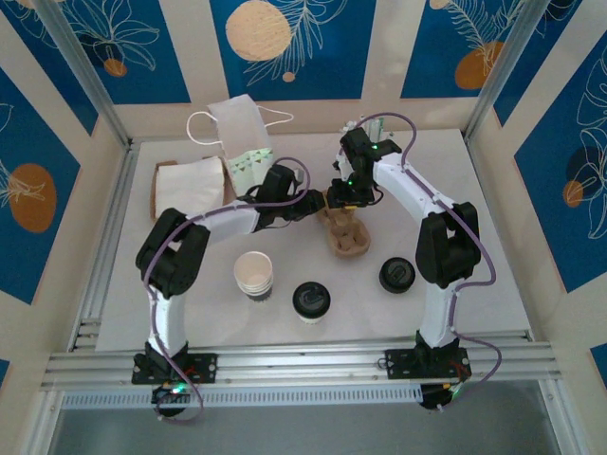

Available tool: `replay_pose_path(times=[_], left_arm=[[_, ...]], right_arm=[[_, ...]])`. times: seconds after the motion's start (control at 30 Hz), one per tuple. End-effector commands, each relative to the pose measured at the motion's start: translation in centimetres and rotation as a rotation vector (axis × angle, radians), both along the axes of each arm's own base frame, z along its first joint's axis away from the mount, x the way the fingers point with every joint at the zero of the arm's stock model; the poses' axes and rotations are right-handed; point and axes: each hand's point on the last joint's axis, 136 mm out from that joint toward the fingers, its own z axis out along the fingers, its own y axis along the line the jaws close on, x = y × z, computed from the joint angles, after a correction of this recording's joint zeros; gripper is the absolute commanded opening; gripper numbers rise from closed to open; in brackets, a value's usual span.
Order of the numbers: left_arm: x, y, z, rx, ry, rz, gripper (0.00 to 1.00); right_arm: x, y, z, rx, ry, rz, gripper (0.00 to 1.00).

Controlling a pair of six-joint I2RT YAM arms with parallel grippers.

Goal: Pack the takeout coffee

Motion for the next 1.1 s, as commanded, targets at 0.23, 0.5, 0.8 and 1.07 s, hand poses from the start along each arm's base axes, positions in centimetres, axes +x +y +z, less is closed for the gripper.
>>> replay_pose_path(times=[0.23, 0.5, 0.8, 1.07], left_arm=[[1.3, -0.3, 0.5, -0.038, 0.000, 0.016, 0.44], [1.1, -0.9, 1.1, -0.088, 0.009, -0.002, 0.45], [1.1, -1.3, 0.9, -0.121, 0.026, -0.006, 0.46], [1.1, -0.5, 0.5, -0.101, 0.035, 0.013, 0.47]], right_arm=[[-0.7, -0.4, -1.3, -0.004, 0.061, -0.023, 0.45], [-0.8, -0.8, -1.6, -0.016, 0.073, -0.036, 0.45], [-0.9, -1.3, -2.1, -0.026, 0.085, -0.050, 0.45], [-1.1, -1.2, -2.9, -0.078, 0.086, -0.026, 0.45]])
